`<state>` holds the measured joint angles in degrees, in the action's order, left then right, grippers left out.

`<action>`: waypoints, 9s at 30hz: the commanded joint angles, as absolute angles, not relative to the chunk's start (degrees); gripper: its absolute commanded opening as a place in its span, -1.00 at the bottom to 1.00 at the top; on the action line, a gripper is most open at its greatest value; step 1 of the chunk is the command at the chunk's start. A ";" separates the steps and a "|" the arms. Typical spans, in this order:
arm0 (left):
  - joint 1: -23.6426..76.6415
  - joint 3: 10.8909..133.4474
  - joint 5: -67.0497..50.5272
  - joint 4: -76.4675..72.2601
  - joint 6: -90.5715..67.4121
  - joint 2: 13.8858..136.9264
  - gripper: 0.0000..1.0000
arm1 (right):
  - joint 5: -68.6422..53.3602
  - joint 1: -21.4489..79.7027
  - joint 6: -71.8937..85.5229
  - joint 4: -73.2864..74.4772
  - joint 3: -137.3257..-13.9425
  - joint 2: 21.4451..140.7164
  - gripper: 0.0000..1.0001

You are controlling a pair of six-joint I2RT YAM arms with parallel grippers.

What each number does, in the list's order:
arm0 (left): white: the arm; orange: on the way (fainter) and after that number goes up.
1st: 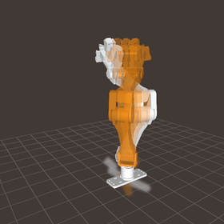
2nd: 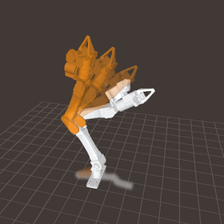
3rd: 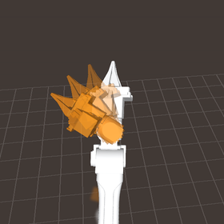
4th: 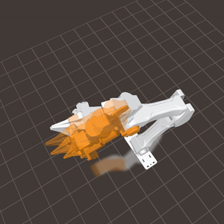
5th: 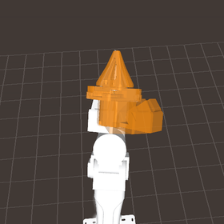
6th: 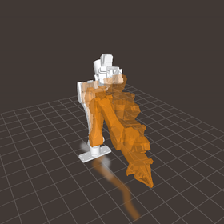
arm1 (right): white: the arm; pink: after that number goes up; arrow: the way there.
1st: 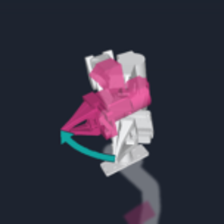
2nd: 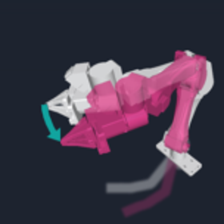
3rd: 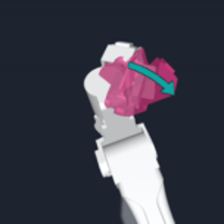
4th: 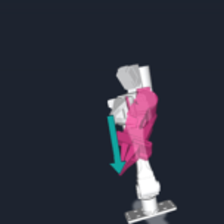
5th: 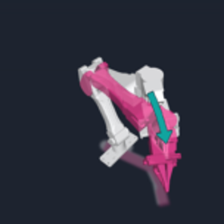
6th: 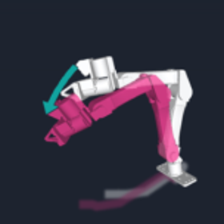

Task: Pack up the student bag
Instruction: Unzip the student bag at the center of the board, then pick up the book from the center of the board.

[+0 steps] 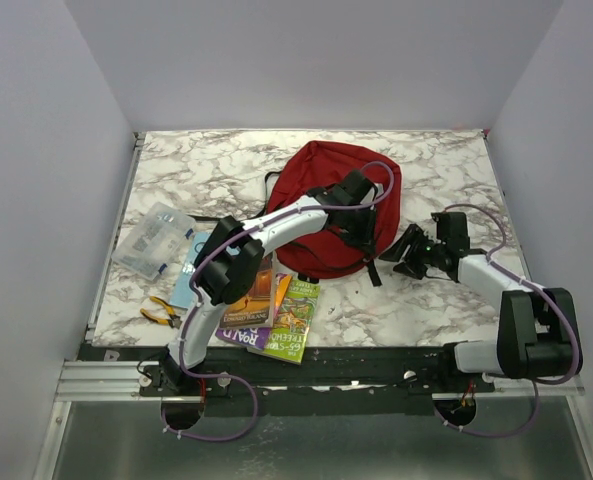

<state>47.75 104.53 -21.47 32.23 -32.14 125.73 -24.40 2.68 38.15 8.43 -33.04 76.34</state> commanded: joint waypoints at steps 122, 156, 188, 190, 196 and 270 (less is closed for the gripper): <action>22.42 71.69 -35.83 17.90 -38.43 94.91 0.04 | -30.79 6.75 34.90 2.83 -27.34 74.97 -0.09; 48.87 94.96 -15.76 34.75 -14.94 123.57 0.60 | -27.75 7.65 43.67 -5.71 -17.32 68.50 0.25; 34.67 107.14 -31.72 27.03 -22.32 102.75 -1.00 | -31.99 7.65 46.87 -22.09 -17.59 78.96 -0.96; 34.63 107.42 -33.16 26.89 -22.62 103.58 -1.00 | -31.14 7.64 47.30 -22.91 -17.56 78.72 -0.98; 34.10 110.55 -36.78 27.48 -24.87 108.70 -1.00 | -27.51 7.60 46.30 -20.94 -20.33 76.95 -0.99; 20.48 65.06 -5.96 19.37 -18.27 55.20 0.85 | -7.57 48.43 53.06 -6.77 -61.70 99.95 0.58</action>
